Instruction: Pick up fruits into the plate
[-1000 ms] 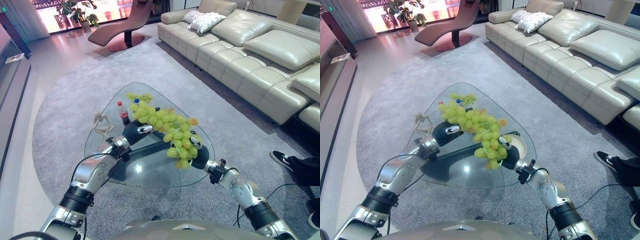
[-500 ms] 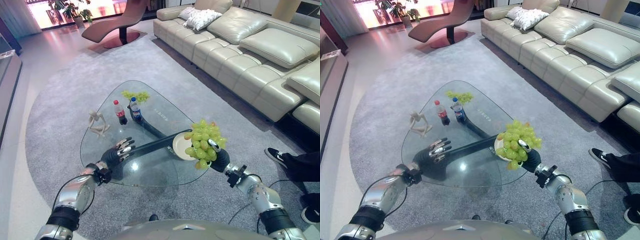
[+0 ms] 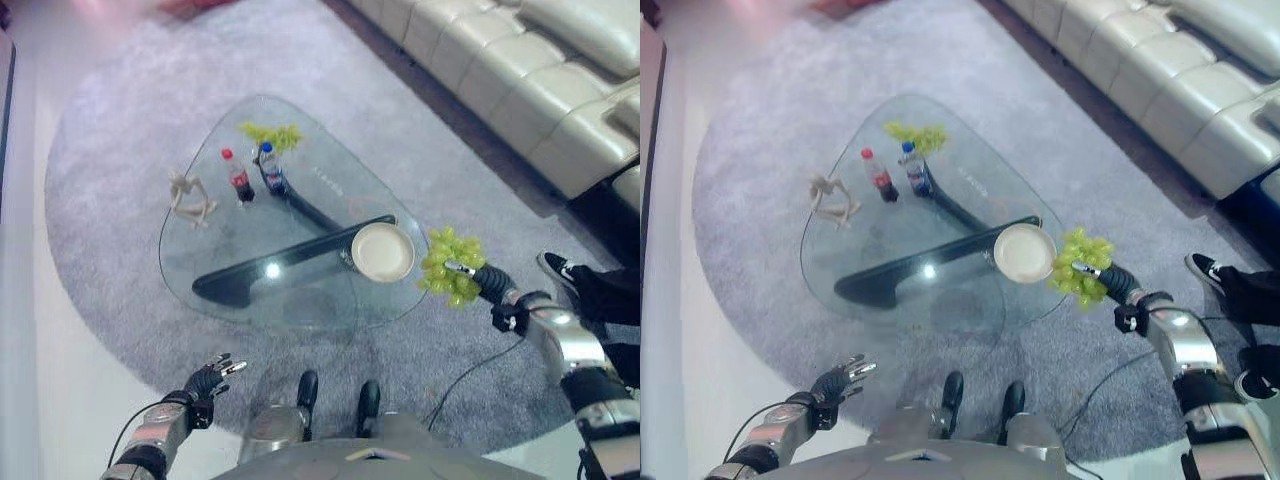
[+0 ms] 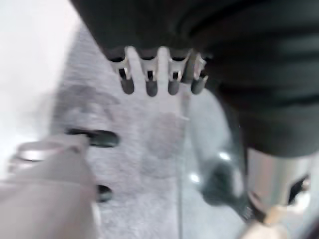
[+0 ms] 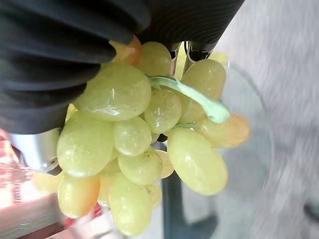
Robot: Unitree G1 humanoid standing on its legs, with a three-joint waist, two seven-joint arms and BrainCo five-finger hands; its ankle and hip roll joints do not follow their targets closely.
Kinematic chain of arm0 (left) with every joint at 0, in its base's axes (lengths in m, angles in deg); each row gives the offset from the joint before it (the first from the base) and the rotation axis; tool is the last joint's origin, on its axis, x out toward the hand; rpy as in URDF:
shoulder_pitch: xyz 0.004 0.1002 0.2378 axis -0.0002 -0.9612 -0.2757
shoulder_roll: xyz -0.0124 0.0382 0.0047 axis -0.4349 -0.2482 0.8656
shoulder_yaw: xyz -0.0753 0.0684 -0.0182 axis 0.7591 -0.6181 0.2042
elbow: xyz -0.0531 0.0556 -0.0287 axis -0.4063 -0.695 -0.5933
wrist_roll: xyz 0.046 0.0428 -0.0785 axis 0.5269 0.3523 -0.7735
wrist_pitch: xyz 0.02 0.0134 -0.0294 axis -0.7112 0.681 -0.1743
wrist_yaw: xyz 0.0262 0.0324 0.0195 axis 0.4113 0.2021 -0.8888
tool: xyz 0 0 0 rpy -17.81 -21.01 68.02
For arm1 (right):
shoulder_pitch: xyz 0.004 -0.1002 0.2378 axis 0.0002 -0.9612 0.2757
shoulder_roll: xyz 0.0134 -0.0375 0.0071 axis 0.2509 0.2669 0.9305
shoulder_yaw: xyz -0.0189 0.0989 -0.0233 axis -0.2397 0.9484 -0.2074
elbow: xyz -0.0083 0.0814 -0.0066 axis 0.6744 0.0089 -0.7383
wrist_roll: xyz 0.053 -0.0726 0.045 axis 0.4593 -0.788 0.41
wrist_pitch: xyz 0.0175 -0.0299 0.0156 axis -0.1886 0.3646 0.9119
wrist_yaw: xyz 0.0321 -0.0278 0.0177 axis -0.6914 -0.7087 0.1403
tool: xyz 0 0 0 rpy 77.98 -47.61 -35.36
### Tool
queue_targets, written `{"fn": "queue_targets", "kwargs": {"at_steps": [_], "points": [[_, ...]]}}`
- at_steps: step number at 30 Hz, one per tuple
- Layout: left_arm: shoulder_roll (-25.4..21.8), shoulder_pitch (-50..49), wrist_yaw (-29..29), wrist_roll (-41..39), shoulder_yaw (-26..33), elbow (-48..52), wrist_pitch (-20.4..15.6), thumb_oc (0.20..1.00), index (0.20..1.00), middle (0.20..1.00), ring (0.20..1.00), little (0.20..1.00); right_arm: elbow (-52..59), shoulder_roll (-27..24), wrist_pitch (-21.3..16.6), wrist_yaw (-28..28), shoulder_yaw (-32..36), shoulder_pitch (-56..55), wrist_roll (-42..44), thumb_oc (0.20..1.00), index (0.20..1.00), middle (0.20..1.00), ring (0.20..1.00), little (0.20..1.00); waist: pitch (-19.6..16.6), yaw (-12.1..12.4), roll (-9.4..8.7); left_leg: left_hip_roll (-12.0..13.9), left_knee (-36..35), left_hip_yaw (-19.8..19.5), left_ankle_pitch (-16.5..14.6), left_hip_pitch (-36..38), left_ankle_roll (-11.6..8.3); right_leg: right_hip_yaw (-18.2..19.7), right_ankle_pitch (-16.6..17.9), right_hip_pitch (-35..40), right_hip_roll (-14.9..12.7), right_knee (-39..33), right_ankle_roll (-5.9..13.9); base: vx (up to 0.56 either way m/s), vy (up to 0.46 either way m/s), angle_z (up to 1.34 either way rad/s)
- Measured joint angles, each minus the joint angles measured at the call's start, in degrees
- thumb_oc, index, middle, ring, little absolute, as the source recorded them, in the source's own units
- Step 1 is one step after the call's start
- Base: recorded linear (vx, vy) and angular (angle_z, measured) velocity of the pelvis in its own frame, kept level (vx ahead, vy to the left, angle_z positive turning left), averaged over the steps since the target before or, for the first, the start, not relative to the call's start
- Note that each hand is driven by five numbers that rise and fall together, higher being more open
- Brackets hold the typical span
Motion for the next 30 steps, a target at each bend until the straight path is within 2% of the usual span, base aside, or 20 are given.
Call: {"fn": "queue_targets", "kwargs": {"at_steps": [3, 6, 11, 16, 21, 30], "points": [[0.23, 2.72, -1.83, 0.03, -1.73, -2.67, -0.96, 1.000, 1.000, 1.000, 1.000, 1.000, -3.53, -2.68, -0.95, -3.53, -2.44, 6.70, -3.11, 0.200, 0.200, 0.200, 0.200, 0.200, 2.69, 1.10, 0.86, 0.14, 0.85, -0.17, 0.49, -3.67, -0.50, -0.33, 0.93, -3.24, 0.20, -0.06, -0.18, -0.12, -0.041, 0.05], [0.24, 5.19, -3.70, 1.18, -2.39, -4.18, -0.94, 1.000, 1.000, 1.000, 1.000, 1.000, -5.30, -3.75, -1.49, -7.02, -2.85, 11.78, -6.09, 0.200, 0.200, 0.200, 0.200, 0.200, 6.97, 2.34, 1.28, 0.25, 1.75, -1.22, 1.11, -6.18, -0.83, -1.34, 1.45, -4.98, 0.50, -0.05, -0.53, -0.15, -0.025, 0.16], [-0.23, 10.67, -5.89, 2.70, -7.85, -4.73, -1.04, 1.000, 1.000, 1.000, 1.000, 1.000, -11.25, -5.99, -1.93, -11.39, -9.17, 24.21, -10.13, 0.200, 0.200, 0.200, 0.200, 0.200, 12.81, 4.18, 1.91, 0.49, 3.69, -1.80, 1.82, -12.09, -1.55, -1.82, 1.65, -11.05, 0.73, 2.51, -0.89, -0.08, 0.018, 0.05], [-0.27, 13.56, -6.76, 2.36, -10.02, -4.31, -1.49, 1.000, 1.000, 1.000, 1.000, 1.000, -14.25, -5.97, -1.92, -13.86, -12.99, 30.26, -12.58, 0.200, 0.200, 0.200, 0.200, 0.200, 13.11, 5.57, 2.22, 0.29, 4.71, -1.78, 2.14, -16.62, -1.42, -1.93, 1.06, -16.48, 0.31, 5.41, -0.49, -0.02, 0.035, -0.01], [-0.89, 13.69, -7.15, 2.08, -11.54, -3.18, -2.07, 1.000, 1.000, 1.000, 1.000, 1.000, -15.23, -5.96, -1.12, -15.28, -14.11, 35.13, -13.71, 0.200, 0.200, 0.200, 0.200, 0.200, 13.15, 5.67, 2.26, -0.18, 4.79, -2.06, 2.93, -19.15, -1.37, -1.98, -0.46, -20.78, -0.45, 9.44, -0.15, -0.01, 0.046, 0.03], [-1.33, 13.69, -7.19, 0.95, -13.28, -1.49, -2.09, 1.000, 1.000, 1.000, 1.000, 1.000, -18.52, -4.98, 1.52, -17.51, -15.67, 40.03, -17.83, 0.200, 0.200, 0.200, 0.200, 0.200, 13.29, 7.17, 2.53, -1.81, 5.83, -2.13, 3.87, -23.33, -0.80, -1.67, -5.01, -29.57, -3.25, 21.13, -0.13, 0.01, 0.028, 0.05]]}}
